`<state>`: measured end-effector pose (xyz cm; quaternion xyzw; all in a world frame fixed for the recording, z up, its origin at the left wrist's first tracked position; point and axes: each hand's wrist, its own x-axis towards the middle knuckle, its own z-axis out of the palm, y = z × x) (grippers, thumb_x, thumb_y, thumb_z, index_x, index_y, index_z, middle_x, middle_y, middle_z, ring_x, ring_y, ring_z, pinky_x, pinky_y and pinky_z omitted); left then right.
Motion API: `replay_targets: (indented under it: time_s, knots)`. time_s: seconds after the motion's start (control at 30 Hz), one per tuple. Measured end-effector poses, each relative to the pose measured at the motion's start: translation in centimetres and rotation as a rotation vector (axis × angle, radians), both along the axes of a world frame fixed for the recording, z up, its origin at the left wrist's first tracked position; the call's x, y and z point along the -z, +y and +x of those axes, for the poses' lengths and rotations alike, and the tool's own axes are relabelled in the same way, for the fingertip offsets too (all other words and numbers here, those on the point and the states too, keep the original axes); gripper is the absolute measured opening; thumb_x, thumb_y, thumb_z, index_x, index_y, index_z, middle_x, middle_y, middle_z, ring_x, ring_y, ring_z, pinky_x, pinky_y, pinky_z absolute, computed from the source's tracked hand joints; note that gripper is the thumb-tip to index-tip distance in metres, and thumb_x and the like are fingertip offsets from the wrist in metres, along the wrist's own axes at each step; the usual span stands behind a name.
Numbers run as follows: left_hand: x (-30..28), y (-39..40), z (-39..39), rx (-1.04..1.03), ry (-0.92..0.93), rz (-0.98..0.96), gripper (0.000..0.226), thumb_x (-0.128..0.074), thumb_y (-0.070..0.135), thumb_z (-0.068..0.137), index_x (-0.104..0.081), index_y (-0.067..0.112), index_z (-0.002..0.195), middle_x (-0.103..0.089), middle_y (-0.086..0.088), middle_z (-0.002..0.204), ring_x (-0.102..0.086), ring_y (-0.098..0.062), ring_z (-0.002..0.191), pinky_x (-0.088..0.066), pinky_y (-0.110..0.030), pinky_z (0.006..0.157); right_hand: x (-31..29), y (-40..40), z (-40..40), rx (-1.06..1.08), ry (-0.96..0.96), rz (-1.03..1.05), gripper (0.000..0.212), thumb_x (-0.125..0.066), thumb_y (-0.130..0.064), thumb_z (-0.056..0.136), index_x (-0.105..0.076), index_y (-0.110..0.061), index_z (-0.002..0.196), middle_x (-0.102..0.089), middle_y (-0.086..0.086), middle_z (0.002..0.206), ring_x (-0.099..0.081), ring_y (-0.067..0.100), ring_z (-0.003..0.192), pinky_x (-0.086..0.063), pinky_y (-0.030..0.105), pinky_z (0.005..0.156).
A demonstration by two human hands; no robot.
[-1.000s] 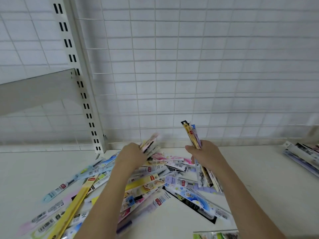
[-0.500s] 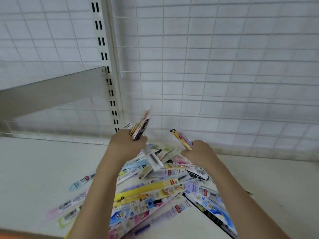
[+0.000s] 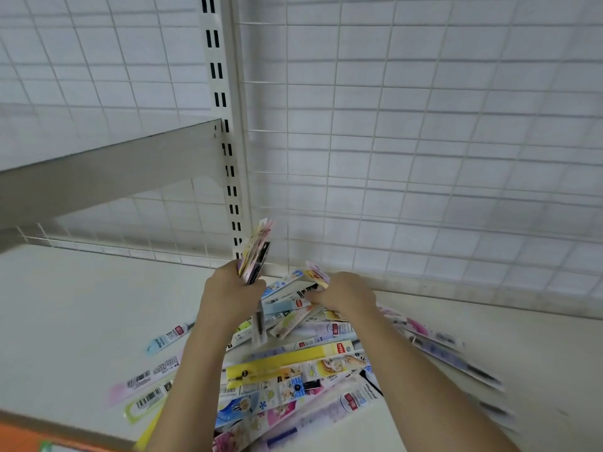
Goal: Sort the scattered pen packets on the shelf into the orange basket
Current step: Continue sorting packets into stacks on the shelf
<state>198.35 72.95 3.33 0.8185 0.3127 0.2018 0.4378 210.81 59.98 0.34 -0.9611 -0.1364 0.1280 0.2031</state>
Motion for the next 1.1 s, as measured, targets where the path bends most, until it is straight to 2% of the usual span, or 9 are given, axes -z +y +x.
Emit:
replay_targets:
  time_s: [0.2,0.3,0.47,0.57,0.67,0.8,0.87,0.97,1.1]
  knots:
    - [0.3,-0.7,-0.1,0.046,0.009,0.014,0.015,-0.059,0.012,0.080,-0.062,0.000,0.089,-0.057,-0.009,0.071,-0.046,-0.022,0.060,-0.036,-0.026,0.052,0.8,0.1,0.7,0.088,0.098,0.118,0.015,-0.062,-0.021,0.082,-0.053,-0.011,0.076,-0.052,0.001,0.067,-0.048,0.013,0.056,-0.039,0.024,0.051]
    - [0.5,-0.6,-0.1,0.049,0.008,0.016,0.016,-0.059,0.012,0.080,-0.062,0.001,0.091,-0.061,-0.015,0.076,-0.048,-0.024,0.062,-0.038,-0.027,0.055,0.3,-1.0,0.7,0.097,0.132,0.213,0.017,-0.062,-0.021,0.083,-0.053,-0.007,0.083,-0.051,0.003,0.068,-0.049,0.016,0.059,-0.040,0.024,0.056]
    - [0.6,-0.6,-0.2,0.074,0.021,0.056,0.015,-0.057,0.011,0.081,-0.061,0.004,0.093,-0.065,-0.017,0.084,-0.052,-0.027,0.067,-0.042,-0.030,0.059,-1.4,-3.3,0.5,0.155,0.161,0.297,0.024,-0.058,-0.015,0.081,-0.045,-0.010,0.061,-0.047,0.001,0.057,-0.042,0.013,0.048,-0.031,0.021,0.045]
    - [0.7,-0.3,-0.3,0.157,0.060,0.065,0.009,-0.055,0.010,0.084,-0.054,0.011,0.094,-0.059,-0.007,0.081,-0.054,-0.020,0.066,-0.042,-0.028,0.058,-2.4,-5.2,0.4,0.199,0.187,0.371,0.016,-0.058,-0.017,0.078,-0.050,-0.008,0.068,-0.051,0.004,0.058,-0.043,0.015,0.047,-0.034,0.022,0.051]
    - [0.5,0.1,-0.2,0.220,0.091,0.020,0.015,-0.050,0.008,0.089,-0.048,0.015,0.102,-0.060,-0.007,0.097,-0.066,-0.022,0.066,-0.050,-0.031,0.062,-3.2,-7.0,-0.3,0.219,0.240,0.473,0.009,-0.057,-0.016,0.077,-0.055,-0.007,0.078,-0.060,0.009,0.063,-0.049,0.015,0.044,-0.038,0.022,0.051]
    - [-0.1,0.2,1.1,0.287,0.155,-0.037,0.019,-0.044,0.004,0.092,-0.044,0.012,0.110,-0.058,-0.008,0.104,-0.064,-0.021,0.054,-0.047,-0.019,0.043,-3.8,-8.9,-1.8,0.173,0.175,0.528,0.007,-0.057,-0.015,0.079,-0.051,-0.012,0.075,-0.051,0.008,0.068,-0.047,0.009,0.034,-0.035,0.022,0.051]
    - [0.1,0.5,1.9,0.320,0.216,0.055,0.008,-0.047,0.007,0.091,-0.047,0.014,0.096,-0.059,-0.008,0.098,-0.064,-0.021,0.056,-0.041,-0.019,0.046,-3.7,-9.5,-2.6,0.154,0.153,0.555,0.007,-0.058,-0.014,0.078,-0.052,-0.011,0.079,-0.054,0.008,0.069,-0.047,0.015,0.048,-0.035,0.025,0.055]
    - [0.4,0.9,3.1,0.376,0.372,0.302,0.020,-0.059,0.018,0.085,-0.044,0.017,0.073,-0.051,-0.003,0.075,-0.056,-0.023,0.070,-0.034,-0.022,0.049,-3.4,-10.5,-3.5,0.139,0.103,0.510,0.022,-0.064,-0.020,0.077,-0.052,-0.009,0.092,-0.058,0.008,0.078,-0.053,0.019,0.062,-0.040,0.028,0.058]
    - [1.8,1.1,4.9,0.427,0.507,0.461,0.032,-0.068,0.035,0.079,-0.044,0.013,0.077,-0.048,-0.002,0.075,-0.047,-0.018,0.068,-0.032,-0.023,0.050,-3.4,-11.7,-3.9,0.126,0.018,0.423,0.037,-0.071,-0.023,0.076,-0.036,-0.016,0.064,-0.040,-0.001,0.056,-0.039,0.016,0.046,-0.030,0.025,0.048]
